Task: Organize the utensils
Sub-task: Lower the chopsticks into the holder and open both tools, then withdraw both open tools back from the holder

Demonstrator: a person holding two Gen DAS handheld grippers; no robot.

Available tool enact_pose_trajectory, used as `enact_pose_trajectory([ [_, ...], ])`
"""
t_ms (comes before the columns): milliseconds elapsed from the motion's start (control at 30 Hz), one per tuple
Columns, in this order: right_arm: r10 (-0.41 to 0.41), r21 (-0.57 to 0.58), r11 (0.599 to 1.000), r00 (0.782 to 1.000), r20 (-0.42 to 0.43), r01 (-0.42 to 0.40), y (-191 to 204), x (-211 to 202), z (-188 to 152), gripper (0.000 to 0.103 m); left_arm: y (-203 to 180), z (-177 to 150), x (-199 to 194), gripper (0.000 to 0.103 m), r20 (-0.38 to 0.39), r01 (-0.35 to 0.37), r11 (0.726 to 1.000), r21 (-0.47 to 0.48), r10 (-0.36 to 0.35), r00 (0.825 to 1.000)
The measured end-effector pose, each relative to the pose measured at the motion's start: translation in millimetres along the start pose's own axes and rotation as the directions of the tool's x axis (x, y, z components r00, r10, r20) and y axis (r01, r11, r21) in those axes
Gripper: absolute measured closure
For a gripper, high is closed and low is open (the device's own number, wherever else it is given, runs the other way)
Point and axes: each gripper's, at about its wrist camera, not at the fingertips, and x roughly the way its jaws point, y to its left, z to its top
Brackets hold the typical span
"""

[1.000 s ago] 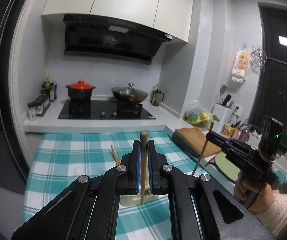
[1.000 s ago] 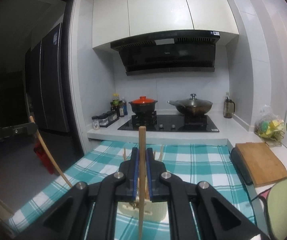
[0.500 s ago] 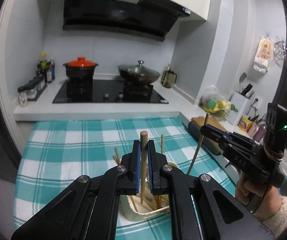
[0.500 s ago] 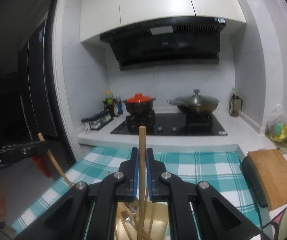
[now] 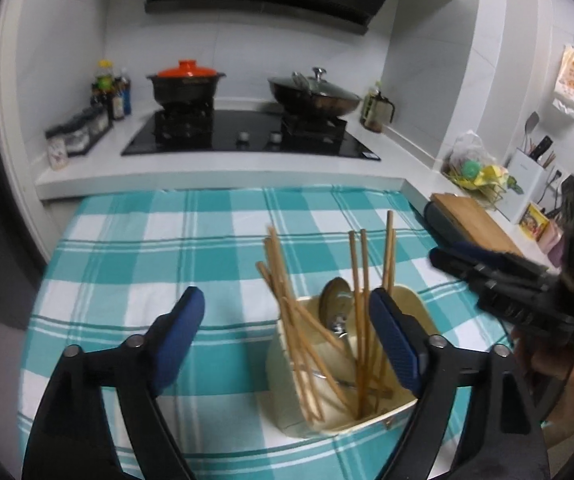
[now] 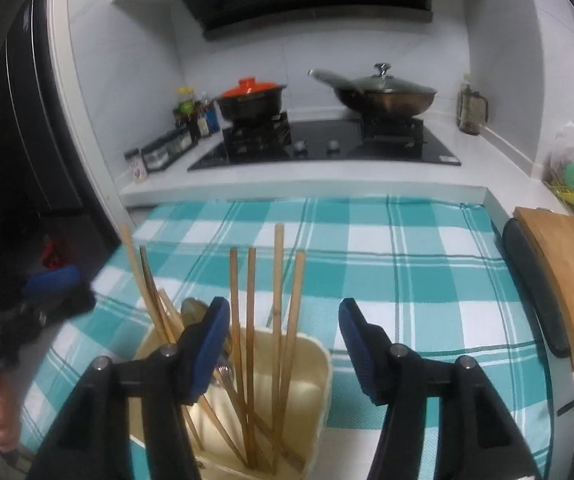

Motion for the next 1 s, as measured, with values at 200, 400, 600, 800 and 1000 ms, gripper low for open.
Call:
enact_pose_trajectory([
  [200, -0.069, -0.008, 0.998, 0.991, 0.111, 0.07, -6, -52, -4, 0.034, -9, -30, -52, 0.002, 0.117, -0.129, 0.989, 0.068, 0.121, 0.986],
  [400, -0.058, -0.023, 0.998, 0.985, 0.163, 0.062, 11, -106, -30, 0.021, -33, -62, -103, 0.0, 0.217, -0.199, 0.977, 0.079, 0.178, 0.96],
  [600, -0.027, -0.036, 0.999, 0.994, 0.103, 0.031, 34, -140, -69, 0.017, -52, -84, -134, 0.0, 0.211, -0.194, 0.979, 0.07, 0.175, 0.962],
  [800, -0.038, -0.064, 0.997, 0.994, 0.107, 0.045, 51, -169, -105, 0.016, -72, -107, -143, 0.0, 0.196, -0.315, 0.942, 0.113, 0.29, 0.937],
  [1000, -0.071, -0.052, 0.996, 0.987, 0.145, 0.079, 52, -194, -130, 0.016, -72, -130, -150, 0.0, 0.136, -0.284, 0.956, 0.07, 0.273, 0.952],
])
